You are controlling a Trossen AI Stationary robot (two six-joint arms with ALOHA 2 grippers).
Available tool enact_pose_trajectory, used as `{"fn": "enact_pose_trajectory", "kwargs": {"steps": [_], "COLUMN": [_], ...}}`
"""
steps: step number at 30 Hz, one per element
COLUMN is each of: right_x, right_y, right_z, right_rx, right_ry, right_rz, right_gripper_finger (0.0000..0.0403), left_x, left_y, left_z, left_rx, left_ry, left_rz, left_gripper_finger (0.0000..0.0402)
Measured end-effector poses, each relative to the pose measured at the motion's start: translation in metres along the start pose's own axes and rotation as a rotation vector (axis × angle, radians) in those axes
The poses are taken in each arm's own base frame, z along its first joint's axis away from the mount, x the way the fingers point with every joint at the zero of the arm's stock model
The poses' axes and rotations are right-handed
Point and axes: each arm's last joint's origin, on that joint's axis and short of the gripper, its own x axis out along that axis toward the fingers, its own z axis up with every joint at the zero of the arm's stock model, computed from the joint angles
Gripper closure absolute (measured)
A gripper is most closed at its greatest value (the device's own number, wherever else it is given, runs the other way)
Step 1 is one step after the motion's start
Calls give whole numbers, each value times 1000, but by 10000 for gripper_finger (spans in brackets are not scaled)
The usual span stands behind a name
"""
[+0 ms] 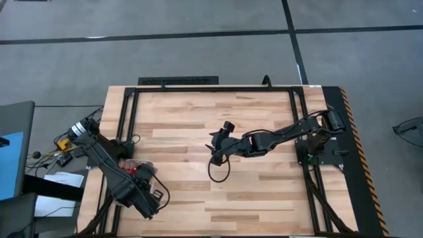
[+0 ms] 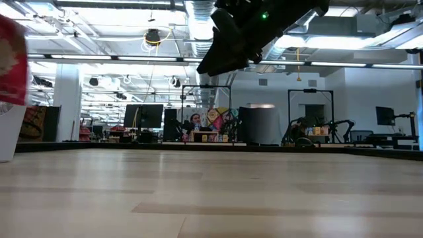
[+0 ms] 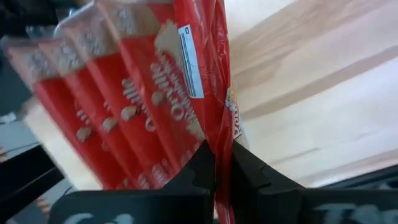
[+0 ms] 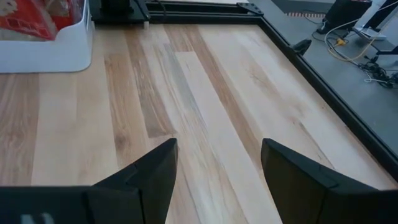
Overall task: Sort popcorn bags into baskets
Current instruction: Put the red popcorn bag into the white bin
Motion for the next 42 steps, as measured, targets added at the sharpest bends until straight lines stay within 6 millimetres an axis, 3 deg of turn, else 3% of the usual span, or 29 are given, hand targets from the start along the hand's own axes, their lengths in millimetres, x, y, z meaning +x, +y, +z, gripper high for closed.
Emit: {"fn": "enact_pose_trajectory", "kwargs": {"steps": [7, 14, 24, 28, 37, 42], "right_x": [3, 3, 4, 4, 5, 5], "right_y": [-1, -1, -1, -1, -3, -4], "right_z": [-13, -20, -29, -29, -29, -30], "right_rx": [14, 28, 22, 26, 19, 10], "right_ry": [-17, 2, 16, 10, 10, 28], "right_rz": [2, 15, 20, 21, 19, 19], "right_gripper_finger": [148, 148, 148, 148, 148, 148], "left_x": [0, 0, -14, -29, -65, -73], "left_y": [1, -1, -1, -3, -8, -21], "left_z": [-4, 3, 14, 27, 68, 75], "left_rx": [-7, 2, 364, 384, 333, 404], "left_ry": [59, -2, 94, -23, -555, -637], "left_rz": [20, -1, -50, -125, -213, -298], "left_gripper_finger": [396, 396, 394, 394, 394, 398]}}
